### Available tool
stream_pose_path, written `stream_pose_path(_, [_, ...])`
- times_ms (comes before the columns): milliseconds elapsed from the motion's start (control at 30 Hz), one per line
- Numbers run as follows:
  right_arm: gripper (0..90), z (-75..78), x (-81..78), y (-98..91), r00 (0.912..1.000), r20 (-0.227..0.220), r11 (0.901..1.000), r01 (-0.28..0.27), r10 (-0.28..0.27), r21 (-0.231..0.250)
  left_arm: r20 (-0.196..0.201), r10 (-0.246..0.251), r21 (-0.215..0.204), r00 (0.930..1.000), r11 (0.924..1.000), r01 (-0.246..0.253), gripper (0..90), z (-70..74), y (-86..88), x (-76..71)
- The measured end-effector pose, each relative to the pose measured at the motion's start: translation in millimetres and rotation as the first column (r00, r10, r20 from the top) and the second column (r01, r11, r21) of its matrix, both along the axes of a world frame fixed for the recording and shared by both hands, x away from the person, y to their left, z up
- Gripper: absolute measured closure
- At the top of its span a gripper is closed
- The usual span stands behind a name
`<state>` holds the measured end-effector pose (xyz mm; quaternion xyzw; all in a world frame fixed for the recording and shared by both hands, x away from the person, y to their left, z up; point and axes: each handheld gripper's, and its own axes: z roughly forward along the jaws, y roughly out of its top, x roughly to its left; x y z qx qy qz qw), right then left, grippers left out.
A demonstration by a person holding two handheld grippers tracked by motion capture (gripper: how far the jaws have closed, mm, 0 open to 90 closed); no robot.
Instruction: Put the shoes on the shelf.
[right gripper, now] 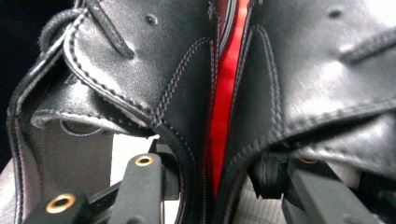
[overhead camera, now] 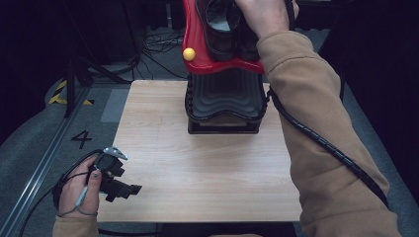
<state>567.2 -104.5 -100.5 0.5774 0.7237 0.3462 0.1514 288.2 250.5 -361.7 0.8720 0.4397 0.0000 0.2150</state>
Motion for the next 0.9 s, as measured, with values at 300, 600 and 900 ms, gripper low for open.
stream_pose_path(300, [53.4,20.8,-35.5,-28.6,0.9936,0.05,0.9946,-0.102,0.101,0.019,0.003,-0.001,0.005,1.0,1.0,0.001,16.9,1.8,-2.0,-0.5])
stream_pose_path(600, [50.4,31.3,-76.6,-69.0,0.9812,0.05,0.9823,-0.187,0.186,0.008,0.005,-0.002,0.008,1.0,1.0,0.002,16.9,4.1,-3.8,-0.5])
stream_pose_path(900, [47.3,31.3,-120.2,-108.4,0.9705,0.033,0.9704,-0.237,0.239,-0.044,0.007,-0.011,0.014,0.9999,0.9998,0.011,16.9,5.1,-6.1,4.5])
